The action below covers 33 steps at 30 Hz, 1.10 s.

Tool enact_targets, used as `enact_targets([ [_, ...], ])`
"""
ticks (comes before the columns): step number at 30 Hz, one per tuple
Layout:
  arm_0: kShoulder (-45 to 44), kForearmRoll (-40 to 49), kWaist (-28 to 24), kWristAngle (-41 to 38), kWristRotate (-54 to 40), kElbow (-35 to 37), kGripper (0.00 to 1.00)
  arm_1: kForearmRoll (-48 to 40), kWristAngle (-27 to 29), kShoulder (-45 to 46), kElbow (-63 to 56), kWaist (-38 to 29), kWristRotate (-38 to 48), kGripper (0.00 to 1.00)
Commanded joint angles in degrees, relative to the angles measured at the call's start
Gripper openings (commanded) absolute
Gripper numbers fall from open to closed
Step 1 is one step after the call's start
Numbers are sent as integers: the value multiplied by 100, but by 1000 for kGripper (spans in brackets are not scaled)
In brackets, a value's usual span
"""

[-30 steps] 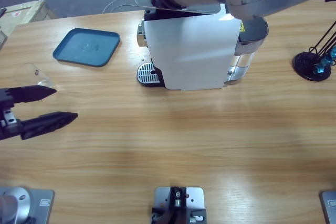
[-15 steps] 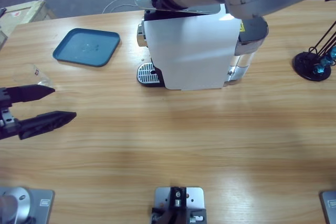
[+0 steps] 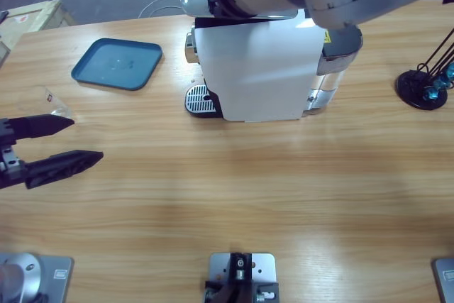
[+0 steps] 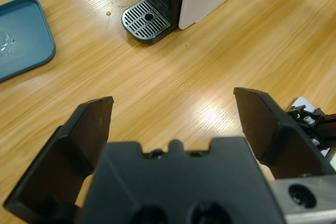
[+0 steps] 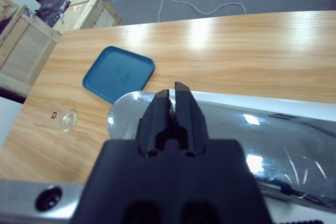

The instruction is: Pour coffee

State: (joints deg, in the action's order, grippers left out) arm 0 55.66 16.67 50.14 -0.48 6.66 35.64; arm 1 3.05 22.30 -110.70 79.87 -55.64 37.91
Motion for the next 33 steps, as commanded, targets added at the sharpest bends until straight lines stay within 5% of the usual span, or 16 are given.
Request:
enact_targets([
  [1,-108,99,-57,-7,72,-172,991,718,-284,-1554,-604,-176,41,0],
  [16,-166,126,-57,-5,63,-180,991,1541,-611,-1732,-68,-158,94,0],
  [20,-196,135,-57,2,72,-184,991,1472,101,-1211,-28,-156,-414,0],
  [21,-196,135,-57,16,72,-180,991,1511,214,-867,51,-154,-852,171],
  [22,-199,126,-57,71,72,-179,991,1576,411,-547,120,-160,-982,699],
  [23,-208,126,-59,99,72,-172,991,1584,528,-188,150,-190,-1233,941],
  [28,-305,92,-326,324,90,-154,991,1755,-115,1520,-19,-279,-2056,1000],
  [33,-320,272,-823,1473,714,50,991,1774,-844,2958,-1406,-277,-2499,1000],
])
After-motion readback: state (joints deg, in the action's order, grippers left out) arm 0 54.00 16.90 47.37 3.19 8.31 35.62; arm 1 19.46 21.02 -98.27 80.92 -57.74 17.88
